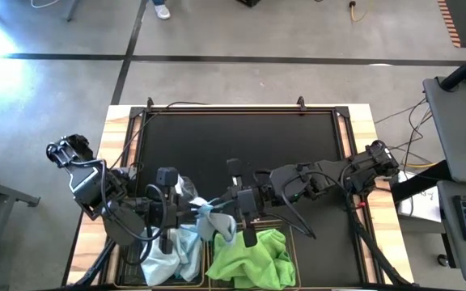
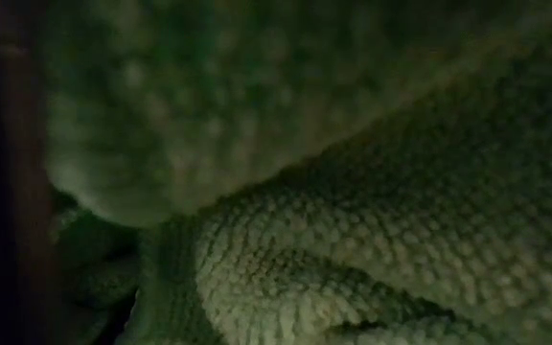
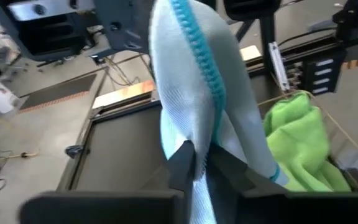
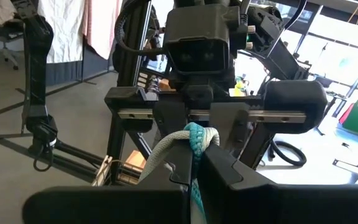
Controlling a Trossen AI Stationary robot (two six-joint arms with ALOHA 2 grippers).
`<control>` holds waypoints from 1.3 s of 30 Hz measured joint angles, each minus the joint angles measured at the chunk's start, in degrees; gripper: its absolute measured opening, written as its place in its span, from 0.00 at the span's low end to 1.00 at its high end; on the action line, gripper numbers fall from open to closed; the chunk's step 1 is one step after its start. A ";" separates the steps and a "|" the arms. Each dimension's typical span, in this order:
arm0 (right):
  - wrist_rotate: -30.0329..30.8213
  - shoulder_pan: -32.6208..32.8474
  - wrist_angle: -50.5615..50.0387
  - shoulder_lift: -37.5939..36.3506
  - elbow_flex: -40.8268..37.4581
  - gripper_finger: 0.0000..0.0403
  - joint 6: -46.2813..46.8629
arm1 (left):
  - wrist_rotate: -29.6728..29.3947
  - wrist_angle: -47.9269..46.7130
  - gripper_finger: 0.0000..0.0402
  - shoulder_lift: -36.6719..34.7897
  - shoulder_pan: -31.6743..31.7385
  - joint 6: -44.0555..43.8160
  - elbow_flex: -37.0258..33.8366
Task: Sort microfiber towel by color & place in baskets
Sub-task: Put the white microfiber cloth into the left wire basket
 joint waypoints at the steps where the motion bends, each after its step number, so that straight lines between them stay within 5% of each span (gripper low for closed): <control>1: 0.00 0.00 -0.02 0.00 0.00 0.02 0.00 | 0.76 -0.01 0.03 0.00 0.00 0.00 0.00; 17: 0.00 0.00 -1.81 0.00 0.00 0.04 0.17 | 1.78 -0.51 0.00 0.02 0.00 0.00 0.00; 31: 0.02 0.00 -3.91 0.00 0.00 0.42 1.70 | 2.45 -0.45 0.00 0.04 0.00 -0.02 0.00; 39: 2.21 0.04 -9.88 -0.65 0.76 0.49 1.73 | 2.54 -0.49 0.00 0.09 -0.77 -2.94 1.22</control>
